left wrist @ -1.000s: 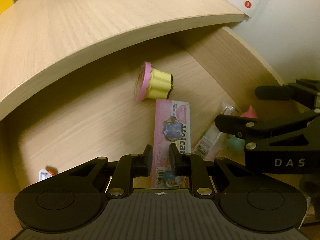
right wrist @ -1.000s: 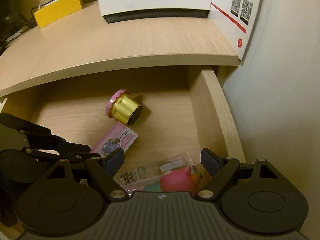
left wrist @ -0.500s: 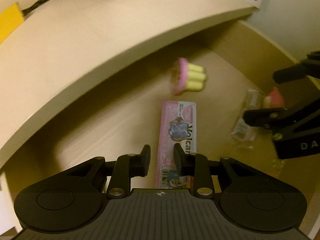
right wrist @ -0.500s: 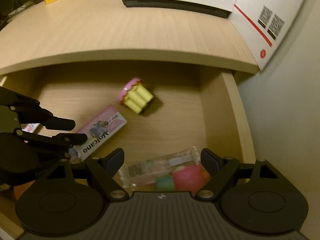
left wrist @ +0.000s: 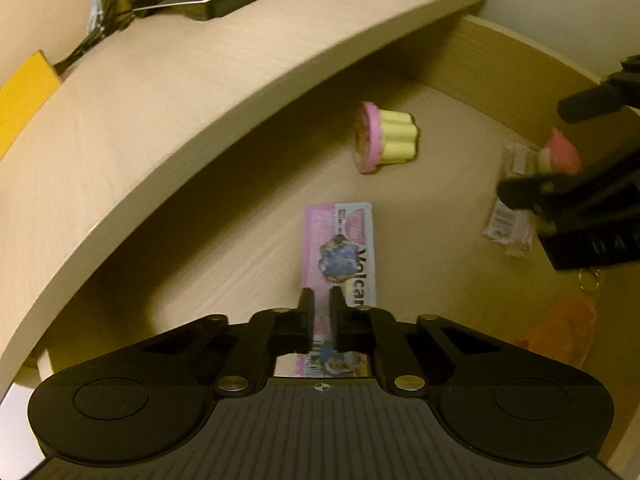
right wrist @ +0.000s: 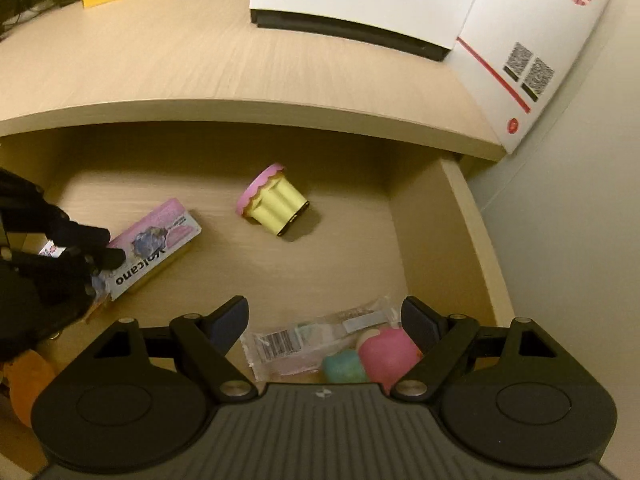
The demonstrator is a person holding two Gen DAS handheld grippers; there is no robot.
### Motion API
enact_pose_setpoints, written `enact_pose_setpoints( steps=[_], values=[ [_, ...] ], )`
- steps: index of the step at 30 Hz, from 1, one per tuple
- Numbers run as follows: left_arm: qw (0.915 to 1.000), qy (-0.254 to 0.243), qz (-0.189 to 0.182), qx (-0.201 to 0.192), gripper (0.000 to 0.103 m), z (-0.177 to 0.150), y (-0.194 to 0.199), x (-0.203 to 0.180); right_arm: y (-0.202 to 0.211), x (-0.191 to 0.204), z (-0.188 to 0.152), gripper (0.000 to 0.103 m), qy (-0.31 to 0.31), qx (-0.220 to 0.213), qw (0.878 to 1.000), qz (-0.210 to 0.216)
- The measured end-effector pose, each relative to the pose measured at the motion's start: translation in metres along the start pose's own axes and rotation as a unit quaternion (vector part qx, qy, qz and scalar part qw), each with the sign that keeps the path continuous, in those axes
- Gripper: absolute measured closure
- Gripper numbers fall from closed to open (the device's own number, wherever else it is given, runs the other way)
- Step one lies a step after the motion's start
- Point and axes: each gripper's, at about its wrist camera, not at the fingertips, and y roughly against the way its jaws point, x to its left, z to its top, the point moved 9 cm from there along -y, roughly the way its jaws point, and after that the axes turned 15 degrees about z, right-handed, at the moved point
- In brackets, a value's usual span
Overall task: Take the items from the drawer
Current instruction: 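Close the left gripper on the pink Volcano card package, then lift the pink card package with the left gripper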
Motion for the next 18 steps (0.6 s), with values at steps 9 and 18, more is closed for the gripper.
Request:
enact_pose_setpoints(
  steps=[9, 18],
  values=[
    [0.9932, 0.088, -0.071, 0.031, 0.094, 0.0035, -0.0064, 0.0062, 0.0007, -0.0042, -0.0006, 0.019, -0.029, -0.004, 0.999, 0.029],
    [0.9899, 0.110, -0.084, 0.033, 0.091, 0.0072, -0.0078, 0.0030, -0.0019, -0.0027, 0.0004, 0.019, -0.030, -0.003, 0.998, 0.048]
  ],
)
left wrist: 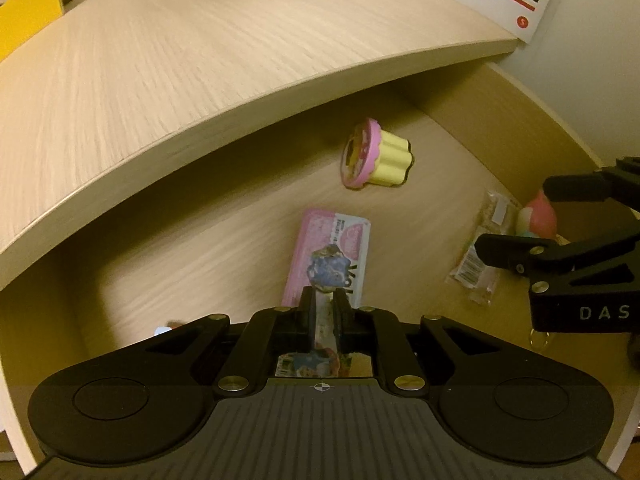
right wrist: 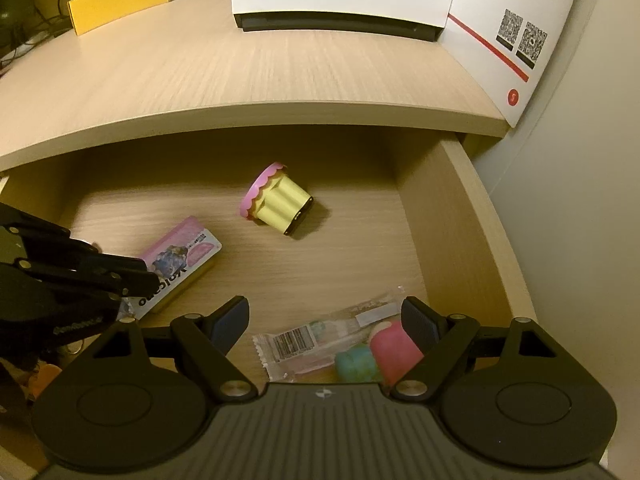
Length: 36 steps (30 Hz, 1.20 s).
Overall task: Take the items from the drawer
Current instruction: 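Lift the pink card package with the left gripper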
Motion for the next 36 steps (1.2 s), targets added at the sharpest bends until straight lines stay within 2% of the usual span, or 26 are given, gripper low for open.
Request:
enact_pose_setpoints(
  steps=[5, 8, 12, 16, 25, 28, 29, 32, 36],
  values=[
    [0.9998, 0.012, 0.016, -0.002, 0.090, -0.002, -0.001, 0.009, 0.003, 0.005, 0.000, 0.019, 0.021, -0.006, 1.000, -0.002],
    [0.9995, 0.030, 0.011, -0.007, 0.091, -0.004, -0.001, 0.012, 0.010, 0.009, 0.002, 0.019, 0.049, -0.024, 0.998, -0.008],
    [0.9978, 0.066, 0.002, -0.004, 0.091, -0.005, -0.001, 0.018, 0.019, 0.013, 0.002, 0.019, 0.113, -0.050, 0.992, -0.040],
    [0.9965, 0.084, -0.006, 0.003, 0.091, -0.004, -0.002, 0.020, 0.018, 0.011, 0.003, 0.019, 0.109, -0.051, 0.992, -0.032],
    [0.9967, 0.079, -0.021, 0.001, 0.091, -0.003, -0.001, 0.015, 0.014, 0.007, 0.000, 0.019, 0.096, -0.041, 0.994, -0.018],
    [0.9969, 0.060, -0.051, -0.001, 0.090, -0.003, 0.002, 0.009, 0.012, 0.007, -0.001, 0.019, 0.097, -0.036, 0.994, -0.015],
    [0.9972, 0.047, -0.057, -0.007, 0.087, -0.003, 0.004, 0.007, 0.011, 0.007, -0.001, 0.019, 0.096, -0.035, 0.995, -0.015],
    [0.9980, -0.008, -0.047, -0.042, 0.085, -0.005, 0.017, 0.005, 0.011, 0.006, -0.002, 0.019, 0.093, -0.034, 0.995, -0.013],
    [0.9979, -0.052, -0.034, -0.020, 0.085, -0.017, 0.018, 0.005, 0.011, 0.006, -0.002, 0.019, 0.091, -0.032, 0.995, -0.011]
  ],
)
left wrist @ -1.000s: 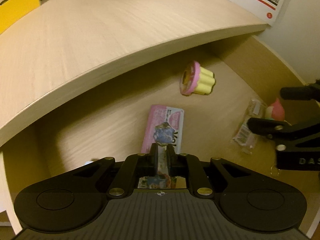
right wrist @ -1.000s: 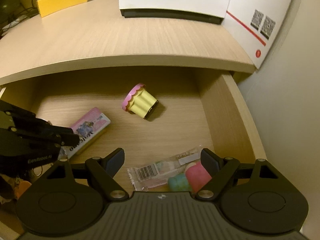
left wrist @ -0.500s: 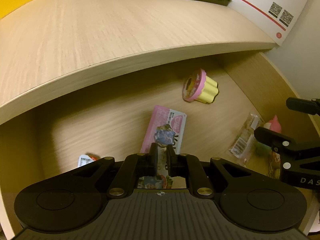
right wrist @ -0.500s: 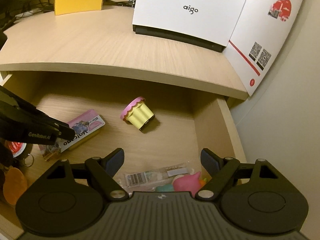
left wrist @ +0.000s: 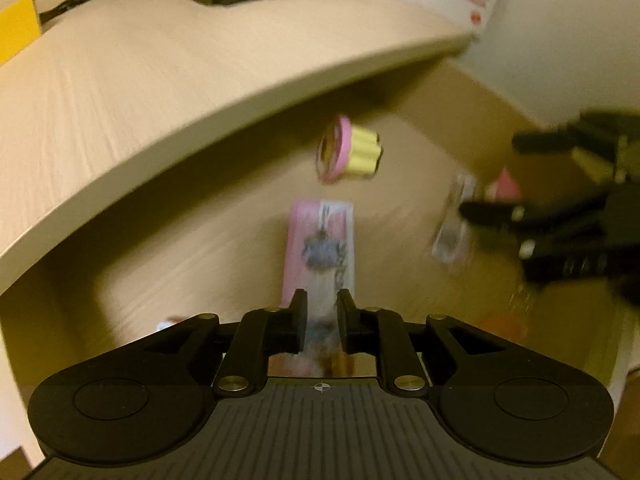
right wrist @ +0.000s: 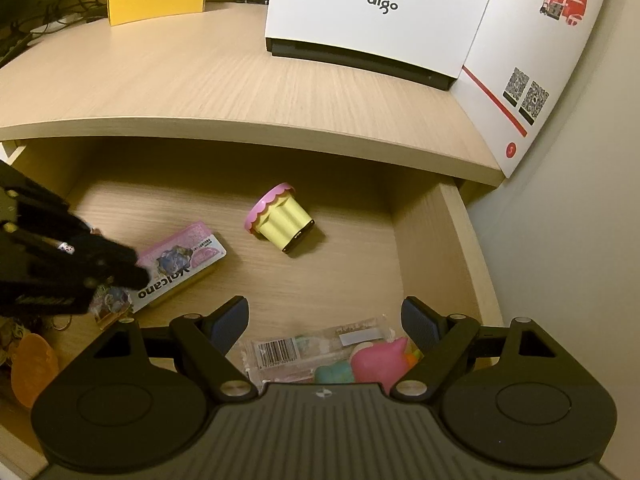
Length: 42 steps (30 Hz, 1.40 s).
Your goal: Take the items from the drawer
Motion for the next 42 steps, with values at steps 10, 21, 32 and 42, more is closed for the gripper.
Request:
enact_pose_setpoints(
  steps=[10, 21, 32, 42],
  values=[
    [0.9993, -0.024, 0.021, -0.020, 0.084, 0.016, 0.000, -0.013, 0.001, 0.000, -0.001, 0.019, -0.002, 0.002, 1.000, 0.000],
    [0.9989, -0.037, 0.026, -0.016, 0.085, 0.018, -0.014, -0.014, 0.001, -0.004, -0.002, 0.019, -0.016, 0.010, 1.000, 0.003],
    [0.9984, -0.042, -0.030, -0.021, 0.070, 0.017, -0.011, -0.021, -0.004, -0.004, 0.002, 0.019, -0.027, 0.024, 0.999, 0.011],
    [0.9980, 0.063, 0.000, -0.006, 0.071, 0.004, 0.024, 0.032, -0.057, -0.009, 0.066, 0.019, -0.100, 0.002, 0.992, 0.081]
  ],
)
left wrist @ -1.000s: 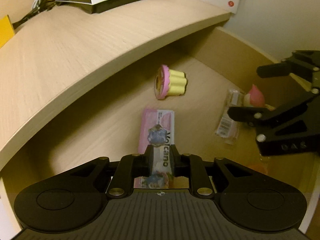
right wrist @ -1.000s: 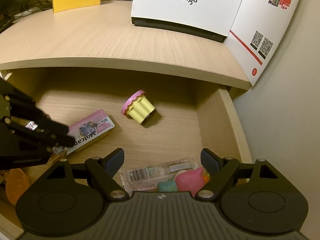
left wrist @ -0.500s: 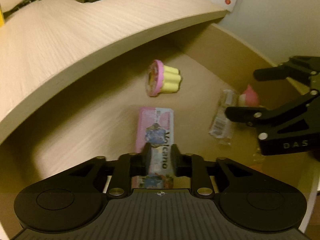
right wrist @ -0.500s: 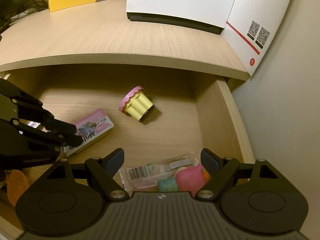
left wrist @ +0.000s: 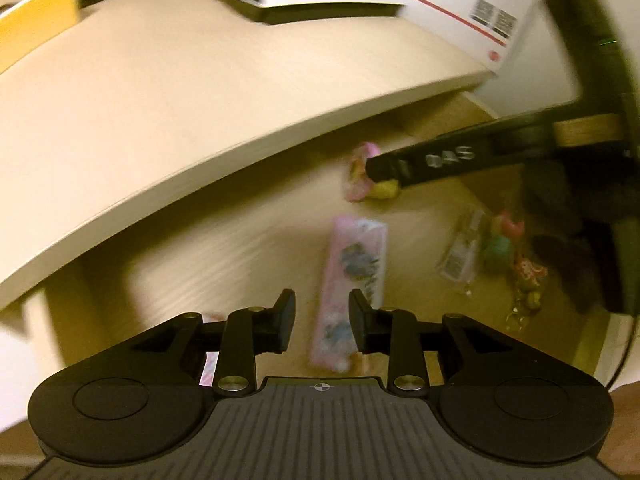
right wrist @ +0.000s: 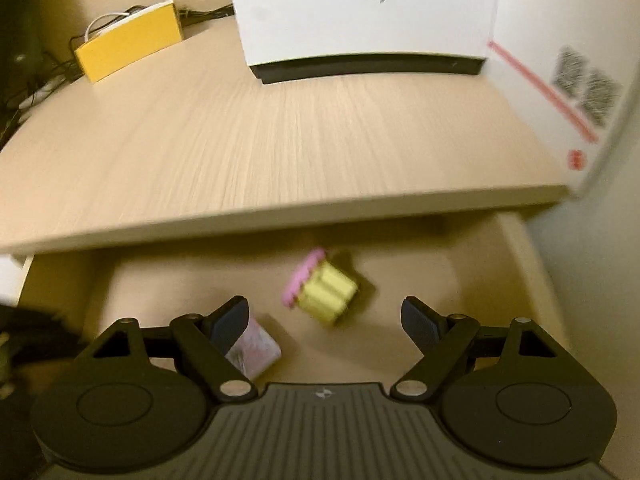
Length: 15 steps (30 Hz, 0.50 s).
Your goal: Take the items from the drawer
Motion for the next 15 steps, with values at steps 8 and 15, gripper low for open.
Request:
enact_pose_setpoints(
  steps=[8, 15],
  values=[
    [0.9978, 0.062, 0.013, 0.017, 0.071, -0.018, 0.022, 0.029, -0.042, -0.012, 0.002, 0.047, 0.014, 0.034, 0.999, 0.007],
    [0.9972, 0.055, 0.037, 0.035, 0.071, -0.018, 0.037, 0.043, 0.003, -0.010, -0.001, 0.047, 0.040, 0.028, 0.999, 0.013]
  ],
)
